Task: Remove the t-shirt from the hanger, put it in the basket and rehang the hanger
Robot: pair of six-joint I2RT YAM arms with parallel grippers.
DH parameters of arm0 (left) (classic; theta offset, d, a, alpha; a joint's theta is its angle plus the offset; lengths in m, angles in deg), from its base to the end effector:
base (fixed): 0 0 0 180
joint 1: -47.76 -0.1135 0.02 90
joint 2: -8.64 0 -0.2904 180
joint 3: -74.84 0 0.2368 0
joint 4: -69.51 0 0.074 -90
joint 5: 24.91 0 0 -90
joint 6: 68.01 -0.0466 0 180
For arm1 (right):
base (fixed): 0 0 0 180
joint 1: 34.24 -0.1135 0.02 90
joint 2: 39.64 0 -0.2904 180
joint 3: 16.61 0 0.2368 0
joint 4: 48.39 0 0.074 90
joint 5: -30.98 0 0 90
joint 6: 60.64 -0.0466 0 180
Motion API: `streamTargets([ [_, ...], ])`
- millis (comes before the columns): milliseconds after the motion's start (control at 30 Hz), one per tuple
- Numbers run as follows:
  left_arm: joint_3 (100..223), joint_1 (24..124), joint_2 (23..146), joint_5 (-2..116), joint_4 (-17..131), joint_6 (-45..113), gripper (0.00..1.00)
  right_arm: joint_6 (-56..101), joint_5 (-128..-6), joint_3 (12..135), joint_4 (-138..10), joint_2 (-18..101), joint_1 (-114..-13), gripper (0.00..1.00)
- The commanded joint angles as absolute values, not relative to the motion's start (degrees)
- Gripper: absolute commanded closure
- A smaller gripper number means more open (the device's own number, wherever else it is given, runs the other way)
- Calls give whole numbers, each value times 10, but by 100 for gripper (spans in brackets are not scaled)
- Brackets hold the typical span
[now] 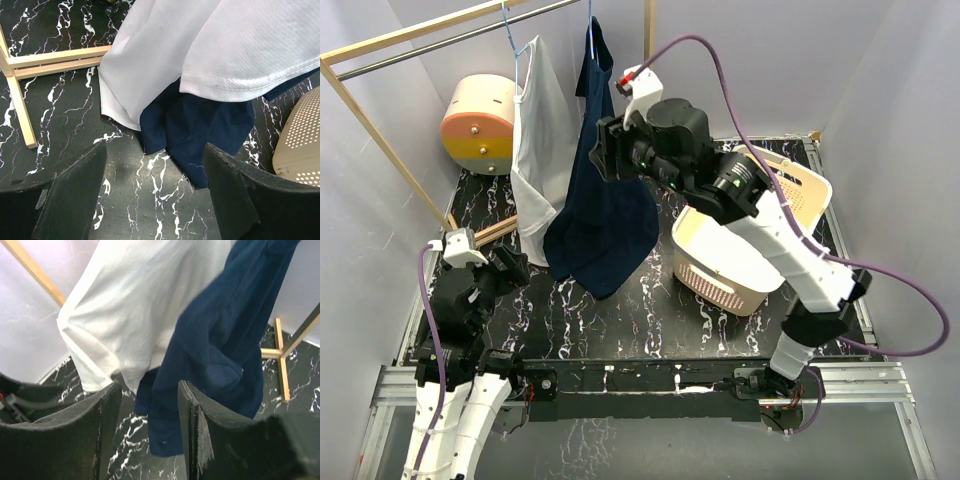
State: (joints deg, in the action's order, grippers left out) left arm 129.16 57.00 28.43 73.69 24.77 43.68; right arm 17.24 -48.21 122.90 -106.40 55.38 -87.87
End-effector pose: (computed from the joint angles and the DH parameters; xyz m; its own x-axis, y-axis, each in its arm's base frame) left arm 0.0603 -0.0028 0.3248 -0.1676 -0.3430 -0.9243 -0.0521 0.9393 -0.3391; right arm 0.2032 0.2612 0.5407 -0.2789 -0.0309 -0.9598 -0.6385 0.7526 0.1613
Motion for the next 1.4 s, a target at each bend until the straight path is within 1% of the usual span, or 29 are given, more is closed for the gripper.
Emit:
streamTargets([
  [0, 1290, 573, 283, 745, 248, 441, 24, 170, -439, 1379, -1131, 599, -880, 48],
  [67, 1290, 573, 281, 746, 248, 441, 24, 168, -416, 1388, -1135, 624, -880, 48],
  [300, 1291, 572, 278, 747, 248, 441, 24, 176, -343, 1346, -1073, 618, -878, 48],
  [467, 1290, 572, 277, 748, 248, 441, 24, 199, -344, 1329, -1023, 610, -878, 41],
  [567, 1290, 573, 278, 748, 248, 441, 24, 209, -344, 1300, -983, 591, -877, 41],
  [667, 1290, 572, 276, 749, 248, 441, 24, 208, -338, 1307, -981, 600, -877, 40],
  [933, 1290, 572, 272, 749, 247, 441, 24, 208, -330, 1332, -950, 669, -870, 38],
  [1133, 1290, 572, 270, 750, 247, 441, 24, 181, -334, 1392, -945, 741, -836, 37],
  [1200, 1290, 573, 270, 751, 246, 442, 24, 158, -346, 1400, -945, 759, -813, 38],
  [1267, 1290, 572, 270, 752, 247, 441, 24, 124, -384, 1393, -945, 763, -779, 43],
  [1367, 1290, 572, 269, 751, 247, 441, 24, 92, -459, 1337, -918, 738, -728, 49],
])
